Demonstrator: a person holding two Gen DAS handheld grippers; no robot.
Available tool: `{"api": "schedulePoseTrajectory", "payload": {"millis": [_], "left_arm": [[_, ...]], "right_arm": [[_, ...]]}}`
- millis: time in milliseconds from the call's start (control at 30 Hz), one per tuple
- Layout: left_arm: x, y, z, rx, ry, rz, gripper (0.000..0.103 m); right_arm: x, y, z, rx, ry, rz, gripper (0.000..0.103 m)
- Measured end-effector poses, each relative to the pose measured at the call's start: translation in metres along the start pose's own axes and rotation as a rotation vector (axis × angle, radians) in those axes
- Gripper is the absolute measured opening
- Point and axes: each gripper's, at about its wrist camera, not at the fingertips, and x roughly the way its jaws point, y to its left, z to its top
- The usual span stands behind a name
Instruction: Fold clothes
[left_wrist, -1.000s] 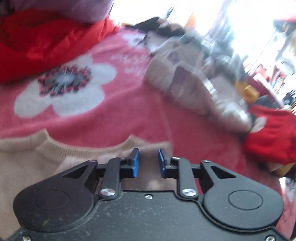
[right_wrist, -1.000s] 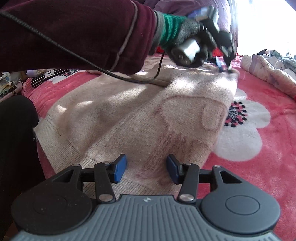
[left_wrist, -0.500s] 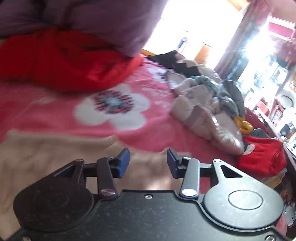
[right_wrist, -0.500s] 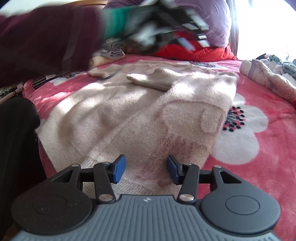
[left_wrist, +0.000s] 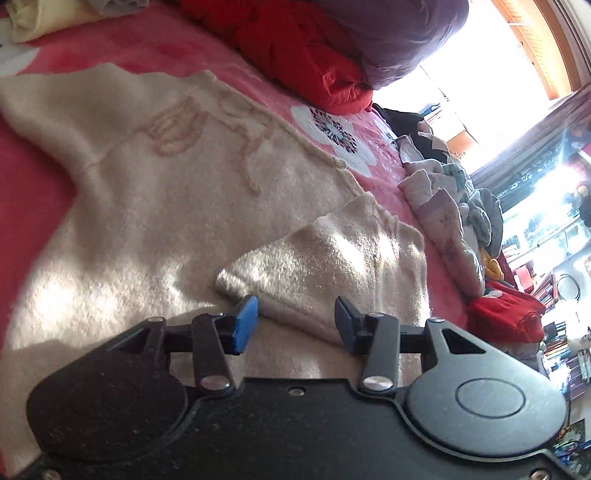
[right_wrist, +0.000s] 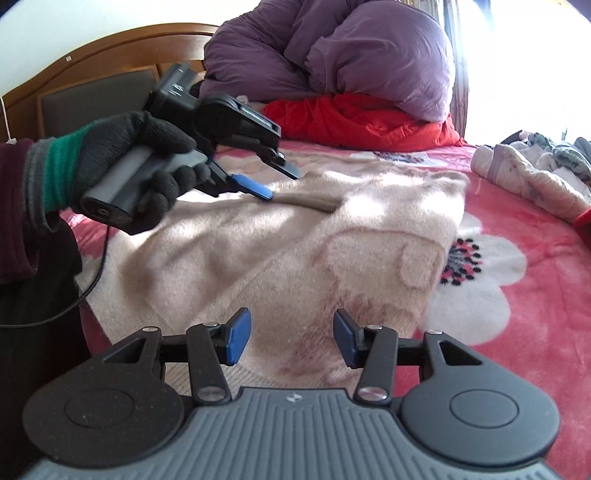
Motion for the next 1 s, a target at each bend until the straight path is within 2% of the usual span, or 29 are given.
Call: {"api": "schedulePoseTrajectory", "payload": {"millis": [33, 133, 167, 267, 367, 433, 567, 600, 667, 700, 733, 767, 833, 900, 1000], "left_arm": [[-0.004, 0.003, -0.003, -0.017, 0.0, -0.022, 0.045], [0.0, 0.01, -0.009, -0.059, 0.069, -0.064, 0.045], [0.003, 0.011, -0.011, -0.059, 0.065, -0.065, 0.046], [0.008, 0.005, -0.012, -0.036, 0.0, -0.039, 0.046], [0.012, 0.002, -0.011, -0.015, -0.095, 0.027, 0.046], [0.014, 0.006, -0.011, -0.054, -0.12, 0.015, 0.046], [0.02, 0.002, -0.007, -0.015, -0.164, 0.046, 0.042], [0.022, 0.002, -0.005, -0.013, -0.174, 0.05, 0.038], [0.024, 0.001, 0.001, -0.004, -0.185, 0.058, 0.02], [0.023, -0.002, 0.003, 0.009, -0.183, 0.054, 0.007], [0.019, -0.007, 0.005, 0.028, -0.193, 0.044, 0.007], [0.014, -0.015, 0.006, 0.07, -0.21, 0.026, 0.007], [0.002, -0.046, 0.004, 0.251, -0.266, 0.015, 0.007], [-0.007, -0.083, -0.009, 0.476, -0.326, 0.01, 0.007], [-0.005, -0.124, -0.033, 0.712, -0.352, -0.006, 0.007]], "right_arm": [[0.002, 0.0, -0.001, 0.005, 0.001, -0.009, 0.05], [0.006, -0.004, -0.001, 0.028, -0.005, -0.028, 0.05], [0.007, -0.006, -0.001, 0.039, -0.009, -0.033, 0.05], [0.009, -0.009, -0.004, 0.053, -0.005, -0.04, 0.05], [0.01, -0.009, -0.007, 0.045, -0.002, -0.045, 0.051], [0.012, -0.009, -0.007, 0.048, 0.0, -0.046, 0.051], [0.012, -0.01, -0.007, 0.061, -0.005, -0.042, 0.051], [0.012, -0.011, -0.007, 0.071, -0.005, -0.036, 0.051], [0.012, -0.014, -0.007, 0.092, -0.006, -0.024, 0.051], [0.011, -0.015, -0.007, 0.102, -0.007, -0.018, 0.051], [0.011, -0.017, -0.007, 0.113, -0.007, -0.011, 0.052], [0.011, -0.018, -0.007, 0.123, -0.007, -0.005, 0.052], [0.009, -0.028, -0.006, 0.208, -0.015, 0.032, 0.052], [0.007, -0.04, -0.007, 0.298, -0.022, 0.069, 0.05], [0.005, -0.057, -0.01, 0.43, -0.035, 0.11, 0.045]]}}
